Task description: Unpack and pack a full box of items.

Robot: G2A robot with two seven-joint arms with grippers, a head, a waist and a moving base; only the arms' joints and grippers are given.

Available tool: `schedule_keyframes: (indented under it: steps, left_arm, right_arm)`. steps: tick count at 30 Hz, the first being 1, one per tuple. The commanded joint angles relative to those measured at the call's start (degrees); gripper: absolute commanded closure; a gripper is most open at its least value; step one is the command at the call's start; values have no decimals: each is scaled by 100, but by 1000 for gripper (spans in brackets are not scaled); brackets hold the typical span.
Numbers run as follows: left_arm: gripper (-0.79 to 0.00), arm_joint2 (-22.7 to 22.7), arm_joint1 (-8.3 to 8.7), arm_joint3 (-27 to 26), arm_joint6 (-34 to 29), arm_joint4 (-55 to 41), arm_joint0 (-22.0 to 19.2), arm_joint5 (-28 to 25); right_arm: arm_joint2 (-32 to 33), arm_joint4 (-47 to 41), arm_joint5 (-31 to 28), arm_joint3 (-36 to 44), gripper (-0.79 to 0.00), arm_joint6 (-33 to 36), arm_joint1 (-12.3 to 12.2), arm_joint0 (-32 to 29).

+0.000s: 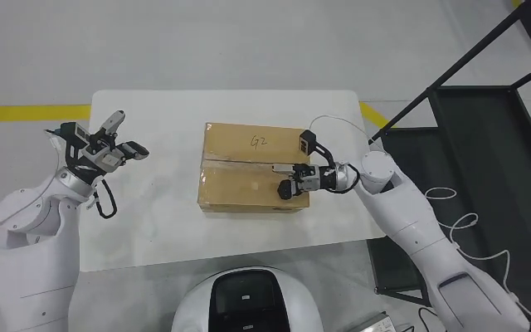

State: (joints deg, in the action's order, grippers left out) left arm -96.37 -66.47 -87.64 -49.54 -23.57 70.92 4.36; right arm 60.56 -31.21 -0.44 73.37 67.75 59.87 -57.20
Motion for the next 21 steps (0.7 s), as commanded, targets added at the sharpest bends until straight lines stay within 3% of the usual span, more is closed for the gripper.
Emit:
schedule_keyframes:
  steps: [1, 2, 3, 4, 5, 6, 15, 21]
  left_arm:
    - [-785, 0, 0, 0, 0, 0, 0, 0]
    - [-785, 0, 0, 0, 0, 0, 0, 0]
    - [-785, 0, 0, 0, 0, 0, 0, 0]
    - [-785, 0, 0, 0, 0, 0, 0, 0]
    - [-785, 0, 0, 0, 0, 0, 0, 0]
    - [-785, 0, 0, 0, 0, 0, 0, 0]
    - [-785, 0, 0, 0, 0, 0, 0, 0]
    - [-785, 0, 0, 0, 0, 0, 0, 0]
  right_arm:
    - [-16, -6, 5, -91, -785, 12, 9, 28]
    - [-16, -28, 6, -140, -785, 20, 14, 42]
    - [-16, -52, 11, -185, -683, 31, 18, 53]
    - [-16, -87, 9, -220, -449, 44, 23, 60]
    - [-13, -109, 4, -258, -336, 51, 27, 65]
    - [-9, -130, -1, -293, -286, 55, 30, 68]
    - [174, -29, 26, -307, -28, -169, -10, -44]
    - [343, 16, 143, -198, -15, -296, -56, -183]
